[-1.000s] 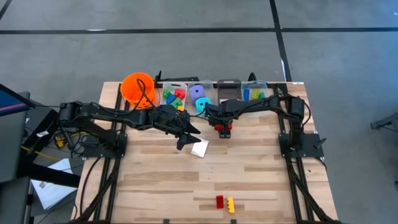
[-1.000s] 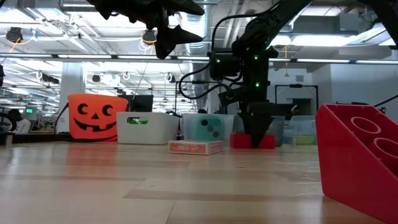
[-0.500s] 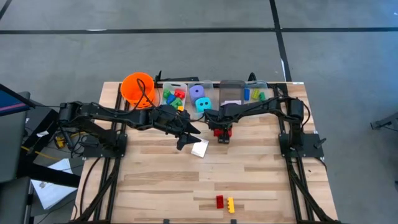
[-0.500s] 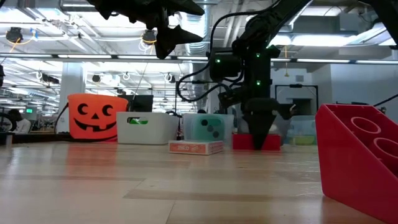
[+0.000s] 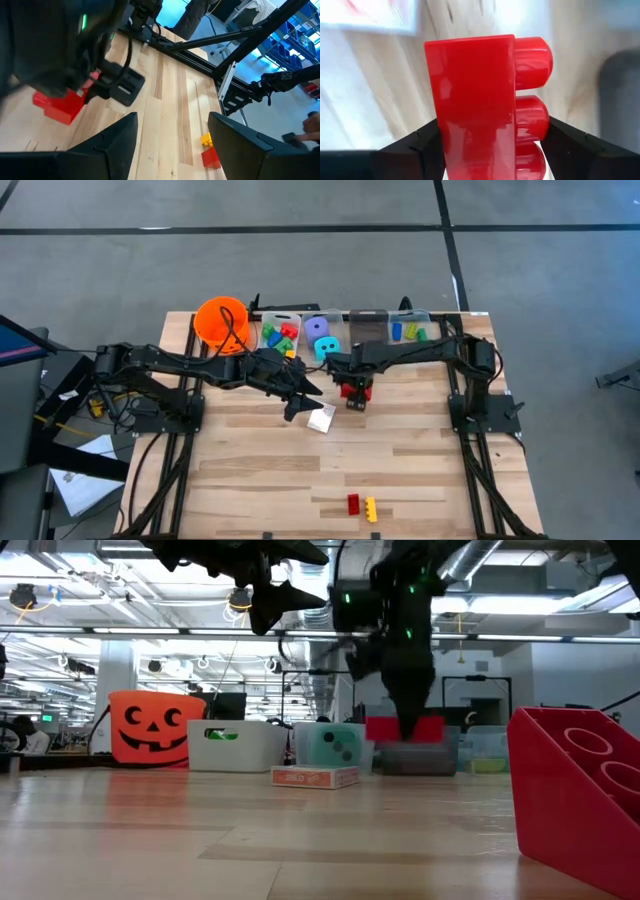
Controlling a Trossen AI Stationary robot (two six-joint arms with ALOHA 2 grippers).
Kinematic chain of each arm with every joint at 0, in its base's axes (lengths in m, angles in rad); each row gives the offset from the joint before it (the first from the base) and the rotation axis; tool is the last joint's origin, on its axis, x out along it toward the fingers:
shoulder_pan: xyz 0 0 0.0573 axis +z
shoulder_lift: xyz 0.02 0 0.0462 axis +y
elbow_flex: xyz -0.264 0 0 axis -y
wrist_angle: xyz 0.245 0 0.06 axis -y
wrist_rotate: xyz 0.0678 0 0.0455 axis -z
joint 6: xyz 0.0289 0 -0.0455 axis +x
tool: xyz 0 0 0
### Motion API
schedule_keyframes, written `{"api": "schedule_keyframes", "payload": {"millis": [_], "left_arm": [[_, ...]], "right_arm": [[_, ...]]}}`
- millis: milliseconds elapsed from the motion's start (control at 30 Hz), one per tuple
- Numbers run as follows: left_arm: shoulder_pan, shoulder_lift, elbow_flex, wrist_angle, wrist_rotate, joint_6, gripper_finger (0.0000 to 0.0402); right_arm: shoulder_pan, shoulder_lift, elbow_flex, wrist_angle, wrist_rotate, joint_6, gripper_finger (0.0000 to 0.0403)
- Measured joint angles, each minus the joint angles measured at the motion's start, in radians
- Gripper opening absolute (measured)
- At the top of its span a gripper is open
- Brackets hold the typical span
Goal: Pick & Place Toys
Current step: Put the 3 stud red game piece into the white bin
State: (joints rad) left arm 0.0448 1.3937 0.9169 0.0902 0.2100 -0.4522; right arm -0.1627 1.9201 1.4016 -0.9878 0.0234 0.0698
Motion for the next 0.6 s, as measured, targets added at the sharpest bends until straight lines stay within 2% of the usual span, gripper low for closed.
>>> {"api": "schedule_keyframes", "payload": {"millis": [133, 333, 600], "left_arm": [[0.000, 0.000, 0.000, 0.001, 0.000, 0.002, 0.0236], [0.000, 0.000, 0.000, 0.003, 0.000, 0.002, 0.0236], [0.000, 0.000, 0.000, 0.003, 0.000, 0.002, 0.0236]], "right_arm": [[0.000, -0.049, 0.087, -0.038, 0.038, 0.033, 0.0263], [-0.027, -0.154, 0.160, -0.085, 0.194, 0.083, 0.0260], [-0.201, -0.297, 0.160, -0.174, 0.309, 0.179, 0.0260]]}}
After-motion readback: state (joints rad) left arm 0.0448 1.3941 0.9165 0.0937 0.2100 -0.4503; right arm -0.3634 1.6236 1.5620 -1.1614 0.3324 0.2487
